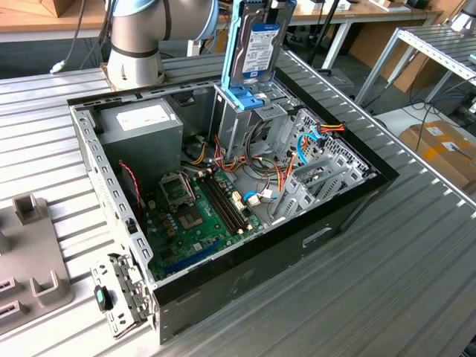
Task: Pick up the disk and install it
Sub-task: 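Pick up the disk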
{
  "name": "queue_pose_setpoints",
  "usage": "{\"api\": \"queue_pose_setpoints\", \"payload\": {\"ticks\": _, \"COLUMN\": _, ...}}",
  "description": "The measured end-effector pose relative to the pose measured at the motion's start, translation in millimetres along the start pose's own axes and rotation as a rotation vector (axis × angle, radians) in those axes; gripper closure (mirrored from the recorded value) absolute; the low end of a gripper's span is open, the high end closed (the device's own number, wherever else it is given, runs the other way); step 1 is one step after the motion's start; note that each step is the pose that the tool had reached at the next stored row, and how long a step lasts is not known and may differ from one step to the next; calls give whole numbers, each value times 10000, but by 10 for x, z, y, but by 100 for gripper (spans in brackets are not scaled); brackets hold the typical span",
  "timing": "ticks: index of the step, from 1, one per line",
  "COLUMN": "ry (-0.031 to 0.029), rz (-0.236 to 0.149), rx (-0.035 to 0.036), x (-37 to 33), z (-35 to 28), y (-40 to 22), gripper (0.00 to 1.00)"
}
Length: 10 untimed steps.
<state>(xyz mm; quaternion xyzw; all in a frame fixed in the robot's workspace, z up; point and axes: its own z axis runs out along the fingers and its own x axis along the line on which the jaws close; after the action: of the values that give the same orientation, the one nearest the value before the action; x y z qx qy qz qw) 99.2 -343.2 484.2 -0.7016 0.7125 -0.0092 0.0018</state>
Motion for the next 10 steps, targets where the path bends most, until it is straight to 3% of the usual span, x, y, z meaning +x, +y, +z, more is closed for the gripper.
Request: {"api": "queue_pose_setpoints", "payload": {"ticks": 10, "ry": 0, "rz": 0, "rx": 0, "x": 82, "z": 1, "y": -1, "gripper": 65}}
